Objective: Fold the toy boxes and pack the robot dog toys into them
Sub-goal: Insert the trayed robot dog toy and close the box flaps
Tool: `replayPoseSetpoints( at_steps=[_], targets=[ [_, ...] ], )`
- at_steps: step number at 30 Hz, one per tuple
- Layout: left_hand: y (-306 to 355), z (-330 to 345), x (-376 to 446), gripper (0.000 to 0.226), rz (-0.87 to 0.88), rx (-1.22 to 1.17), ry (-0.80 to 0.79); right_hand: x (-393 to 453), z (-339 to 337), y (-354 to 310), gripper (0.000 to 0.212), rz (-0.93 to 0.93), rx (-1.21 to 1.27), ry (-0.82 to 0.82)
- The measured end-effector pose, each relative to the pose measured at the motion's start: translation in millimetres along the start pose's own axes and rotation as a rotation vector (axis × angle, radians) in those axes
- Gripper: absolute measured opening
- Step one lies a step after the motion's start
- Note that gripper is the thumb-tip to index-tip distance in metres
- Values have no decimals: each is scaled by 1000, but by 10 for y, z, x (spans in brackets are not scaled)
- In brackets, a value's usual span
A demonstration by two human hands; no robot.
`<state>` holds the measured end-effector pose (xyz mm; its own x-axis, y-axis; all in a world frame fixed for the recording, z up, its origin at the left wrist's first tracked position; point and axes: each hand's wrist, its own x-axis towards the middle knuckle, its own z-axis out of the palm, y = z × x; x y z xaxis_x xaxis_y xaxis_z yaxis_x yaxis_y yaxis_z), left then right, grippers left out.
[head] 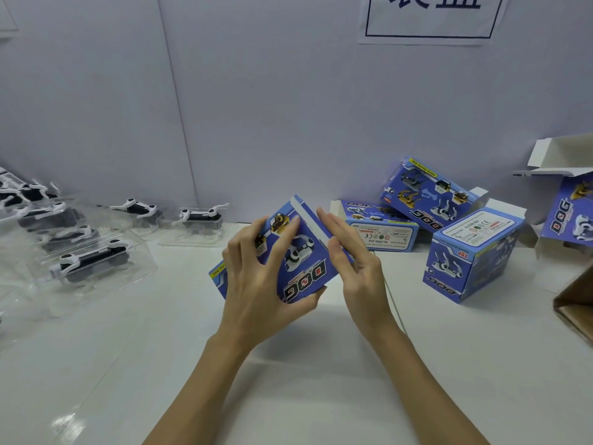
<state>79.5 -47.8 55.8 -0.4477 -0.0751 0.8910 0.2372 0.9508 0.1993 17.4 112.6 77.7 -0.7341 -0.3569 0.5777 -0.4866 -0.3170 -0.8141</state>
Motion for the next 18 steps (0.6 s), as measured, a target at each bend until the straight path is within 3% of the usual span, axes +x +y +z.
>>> replayPoseSetpoints(
  at_steps=[4, 11, 18],
  targets=[
    [-3, -16, 10, 85, 16, 59, 5, -47, 53, -24, 49, 14, 1, -87],
    [-22, -25, 12, 82, -5, 44, 17, -69, 116, -15, 49, -59, -72, -120],
    [-25, -65, 29, 78, 33, 26, 20, -89, 100, 16, 54, -267, -377, -69]
  ],
)
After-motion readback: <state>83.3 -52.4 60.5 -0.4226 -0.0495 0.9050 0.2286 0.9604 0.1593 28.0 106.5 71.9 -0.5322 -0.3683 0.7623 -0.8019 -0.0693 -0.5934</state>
